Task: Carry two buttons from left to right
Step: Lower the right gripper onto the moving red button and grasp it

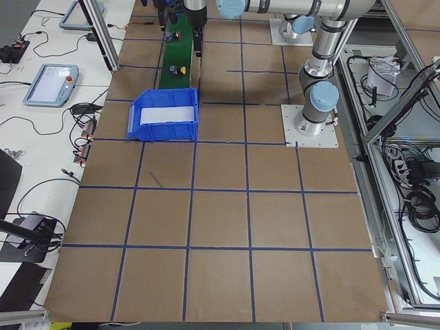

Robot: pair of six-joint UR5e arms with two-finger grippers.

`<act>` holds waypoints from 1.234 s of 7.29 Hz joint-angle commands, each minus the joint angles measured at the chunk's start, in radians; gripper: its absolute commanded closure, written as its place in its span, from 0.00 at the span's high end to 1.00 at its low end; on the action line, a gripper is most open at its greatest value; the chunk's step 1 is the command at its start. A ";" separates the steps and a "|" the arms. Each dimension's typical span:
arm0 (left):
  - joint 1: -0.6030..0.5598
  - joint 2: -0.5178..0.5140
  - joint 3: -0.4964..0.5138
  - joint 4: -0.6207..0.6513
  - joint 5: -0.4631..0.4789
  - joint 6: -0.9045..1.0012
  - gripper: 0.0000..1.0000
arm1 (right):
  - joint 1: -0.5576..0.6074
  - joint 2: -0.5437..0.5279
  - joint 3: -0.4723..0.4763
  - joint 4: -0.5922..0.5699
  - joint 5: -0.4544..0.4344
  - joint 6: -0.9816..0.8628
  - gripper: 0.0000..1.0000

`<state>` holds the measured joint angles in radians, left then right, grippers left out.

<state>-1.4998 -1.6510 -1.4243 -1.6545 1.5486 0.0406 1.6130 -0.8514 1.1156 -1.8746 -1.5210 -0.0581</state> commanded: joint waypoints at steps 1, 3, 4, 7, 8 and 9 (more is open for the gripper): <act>0.001 0.002 -0.001 0.004 0.001 0.001 1.00 | 0.014 0.005 0.013 -0.002 0.001 0.023 0.98; 0.003 -0.001 -0.001 0.004 -0.001 -0.010 1.00 | 0.018 0.014 0.032 0.000 0.002 0.015 0.95; 0.003 -0.003 -0.001 0.004 -0.001 -0.010 1.00 | 0.010 0.018 0.033 0.006 0.001 0.005 0.81; 0.003 -0.004 -0.004 0.004 -0.001 -0.011 1.00 | -0.005 -0.003 0.046 0.026 -0.005 -0.117 0.06; 0.003 -0.006 -0.005 0.004 -0.001 -0.013 1.00 | -0.024 -0.009 0.044 0.028 -0.005 -0.135 0.06; 0.003 -0.006 -0.005 0.004 -0.002 -0.015 1.00 | -0.042 -0.011 0.033 0.041 -0.005 -0.175 0.06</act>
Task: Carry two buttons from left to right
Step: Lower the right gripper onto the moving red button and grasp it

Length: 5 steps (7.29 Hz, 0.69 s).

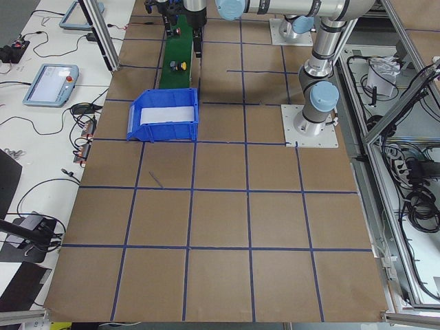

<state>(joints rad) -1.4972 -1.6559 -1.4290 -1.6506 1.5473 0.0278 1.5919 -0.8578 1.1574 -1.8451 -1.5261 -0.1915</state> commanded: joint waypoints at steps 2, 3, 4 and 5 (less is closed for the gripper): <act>0.000 -0.001 -0.002 0.000 -0.001 -0.002 1.00 | -0.108 -0.033 -0.013 0.049 -0.002 -0.170 0.06; 0.000 -0.001 -0.002 0.000 -0.001 -0.002 1.00 | -0.180 -0.053 -0.015 0.073 -0.002 -0.277 0.06; 0.000 -0.001 -0.002 0.000 -0.001 -0.002 1.00 | -0.247 -0.076 -0.012 0.096 -0.002 -0.371 0.06; 0.000 -0.001 -0.002 0.000 -0.001 -0.002 1.00 | -0.313 -0.101 -0.008 0.102 -0.009 -0.485 0.06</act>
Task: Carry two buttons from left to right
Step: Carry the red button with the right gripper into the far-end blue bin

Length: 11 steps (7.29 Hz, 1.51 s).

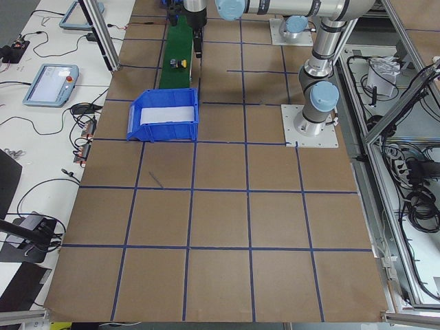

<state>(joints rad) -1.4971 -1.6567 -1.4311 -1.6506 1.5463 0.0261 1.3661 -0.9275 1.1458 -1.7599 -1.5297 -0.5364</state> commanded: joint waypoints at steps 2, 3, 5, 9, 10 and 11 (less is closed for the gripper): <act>0.000 -0.002 0.000 0.000 0.000 0.000 1.00 | -0.215 -0.072 0.000 0.058 -0.010 -0.262 0.06; -0.002 -0.002 0.000 0.000 0.000 0.000 1.00 | -0.267 -0.098 -0.004 0.104 -0.012 -0.290 0.06; 0.000 -0.002 0.000 0.000 0.000 0.000 1.00 | -0.356 -0.108 -0.032 0.138 -0.012 -0.333 0.06; 0.000 -0.002 0.000 0.000 0.000 -0.002 1.00 | -0.417 -0.010 -0.058 0.134 -0.017 -0.355 0.06; 0.000 -0.002 0.000 0.002 0.000 -0.002 1.00 | -0.421 0.018 -0.060 0.111 -0.014 -0.355 0.06; 0.000 -0.002 0.000 0.002 0.000 -0.002 1.00 | -0.423 0.030 -0.063 0.091 -0.015 -0.353 0.06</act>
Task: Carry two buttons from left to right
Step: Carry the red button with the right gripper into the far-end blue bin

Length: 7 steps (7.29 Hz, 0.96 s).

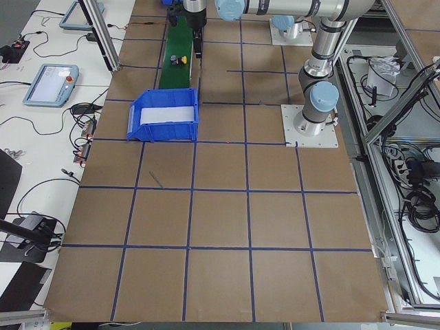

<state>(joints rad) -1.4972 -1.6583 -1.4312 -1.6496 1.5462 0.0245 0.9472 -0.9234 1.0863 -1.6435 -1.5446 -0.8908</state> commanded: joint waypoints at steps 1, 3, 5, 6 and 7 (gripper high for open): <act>0.000 0.000 -0.001 -0.001 0.000 0.000 1.00 | -0.002 0.035 0.001 -0.038 0.000 0.004 0.06; 0.000 0.000 -0.002 -0.001 0.000 0.000 1.00 | -0.002 0.047 0.000 -0.051 0.000 0.004 0.06; 0.000 0.000 -0.003 -0.001 0.000 0.000 1.00 | -0.002 0.072 0.000 -0.061 -0.002 0.003 0.06; 0.000 0.000 -0.005 -0.001 0.000 0.000 1.00 | -0.002 0.087 0.000 -0.071 -0.002 0.003 0.06; -0.002 0.003 -0.009 -0.001 0.000 0.000 1.00 | -0.002 0.101 0.000 -0.082 -0.002 0.003 0.06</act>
<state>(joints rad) -1.4974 -1.6575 -1.4364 -1.6504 1.5463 0.0246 0.9449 -0.8405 1.0860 -1.7126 -1.5460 -0.8879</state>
